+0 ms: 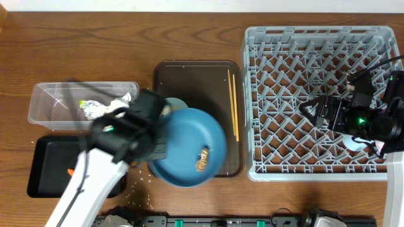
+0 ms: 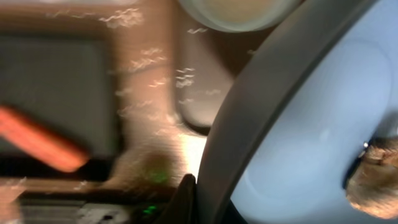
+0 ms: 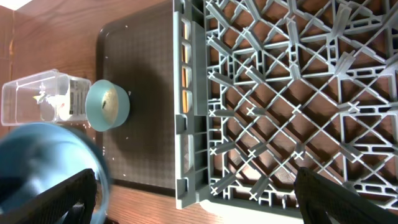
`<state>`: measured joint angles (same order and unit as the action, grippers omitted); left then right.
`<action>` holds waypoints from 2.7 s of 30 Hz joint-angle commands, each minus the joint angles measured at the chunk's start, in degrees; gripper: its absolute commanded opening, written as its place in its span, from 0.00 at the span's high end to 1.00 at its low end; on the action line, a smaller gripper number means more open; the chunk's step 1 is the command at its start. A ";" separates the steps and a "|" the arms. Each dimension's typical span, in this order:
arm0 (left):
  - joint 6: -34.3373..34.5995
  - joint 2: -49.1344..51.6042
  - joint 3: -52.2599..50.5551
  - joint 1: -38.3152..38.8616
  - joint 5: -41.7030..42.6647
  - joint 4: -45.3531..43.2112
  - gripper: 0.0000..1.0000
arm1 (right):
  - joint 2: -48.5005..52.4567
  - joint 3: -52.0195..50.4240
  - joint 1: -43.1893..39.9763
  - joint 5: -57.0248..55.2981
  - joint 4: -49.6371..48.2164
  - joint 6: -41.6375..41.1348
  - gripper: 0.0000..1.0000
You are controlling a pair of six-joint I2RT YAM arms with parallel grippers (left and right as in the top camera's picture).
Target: Sort waste into correct bins and load items into the dishwasher rack
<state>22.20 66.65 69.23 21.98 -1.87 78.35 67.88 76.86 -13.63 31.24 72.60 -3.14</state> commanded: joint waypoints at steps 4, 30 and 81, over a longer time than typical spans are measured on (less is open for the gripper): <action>-0.70 -6.12 1.62 -12.55 -19.67 7.65 0.94 | -0.04 0.17 0.33 0.04 0.04 1.11 0.05; 7.41 0.24 -4.00 -32.61 -59.36 6.38 0.94 | -0.04 0.17 0.33 0.07 -1.73 4.09 0.02; -2.27 -14.19 11.21 -13.51 0.92 -5.20 0.94 | -0.04 0.17 16.37 25.92 -10.71 5.33 0.18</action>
<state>23.57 51.96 79.66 6.31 -16.84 75.79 67.88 76.86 -2.63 53.47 63.90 2.52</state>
